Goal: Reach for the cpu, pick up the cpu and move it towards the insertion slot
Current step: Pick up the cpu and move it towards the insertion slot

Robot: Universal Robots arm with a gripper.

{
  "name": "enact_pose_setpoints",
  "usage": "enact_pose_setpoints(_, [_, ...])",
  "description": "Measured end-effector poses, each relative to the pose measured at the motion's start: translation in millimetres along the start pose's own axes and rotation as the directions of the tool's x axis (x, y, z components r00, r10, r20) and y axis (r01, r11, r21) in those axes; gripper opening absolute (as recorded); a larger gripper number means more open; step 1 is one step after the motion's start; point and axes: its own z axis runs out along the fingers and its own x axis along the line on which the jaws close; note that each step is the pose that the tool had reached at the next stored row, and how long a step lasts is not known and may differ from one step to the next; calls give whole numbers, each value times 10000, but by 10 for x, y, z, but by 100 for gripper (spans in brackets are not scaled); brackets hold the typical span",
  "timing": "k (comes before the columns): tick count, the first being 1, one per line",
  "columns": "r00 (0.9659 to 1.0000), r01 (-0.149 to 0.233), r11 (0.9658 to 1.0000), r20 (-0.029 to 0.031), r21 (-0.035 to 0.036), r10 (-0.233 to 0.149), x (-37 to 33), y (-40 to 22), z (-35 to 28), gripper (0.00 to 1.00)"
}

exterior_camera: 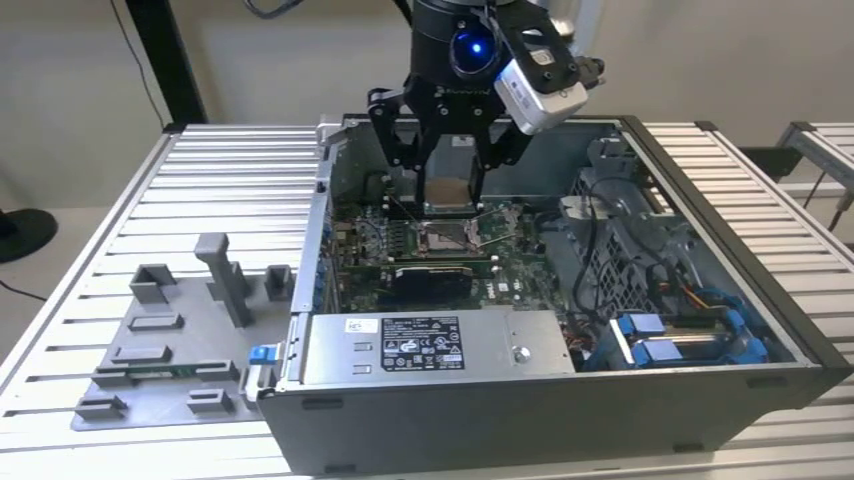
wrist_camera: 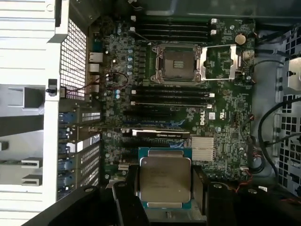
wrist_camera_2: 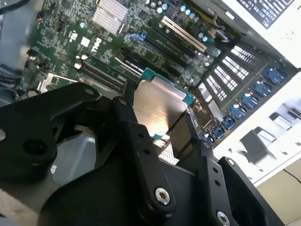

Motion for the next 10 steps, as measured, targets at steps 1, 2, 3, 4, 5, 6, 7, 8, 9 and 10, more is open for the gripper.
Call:
enact_pose_setpoints(1, [10000,0,10000,-1,1,0,-1,0,0,0])
enact_pose_setpoints(2, [10000,-2,10000,-1,3,2,-1,0,-1,0])
enact_pose_setpoints(3, [10000,-2,10000,-1,4,2,-1,0,-1,0])
enact_pose_setpoints(4, [10000,-2,10000,-1,3,2,-2,1,0,0])
enact_pose_setpoints(5, [10000,-1,10000,-1,3,1,-2,1,0,0])
enact_pose_setpoints(6, [10000,-1,10000,-1,3,1,-6,3,0,0])
enact_pose_setpoints(7, [10000,2,10000,-1,4,-2,-17,6,0,0])
enact_pose_setpoints(8, [10000,0,10000,-1,4,0,-29,10,0,0])
enact_pose_setpoints(9, [10000,-1,10000,0,4,1,-43,16,0,0])
enact_pose_setpoints(10, [10000,-1,10000,-1,4,1,-61,27,0,0])
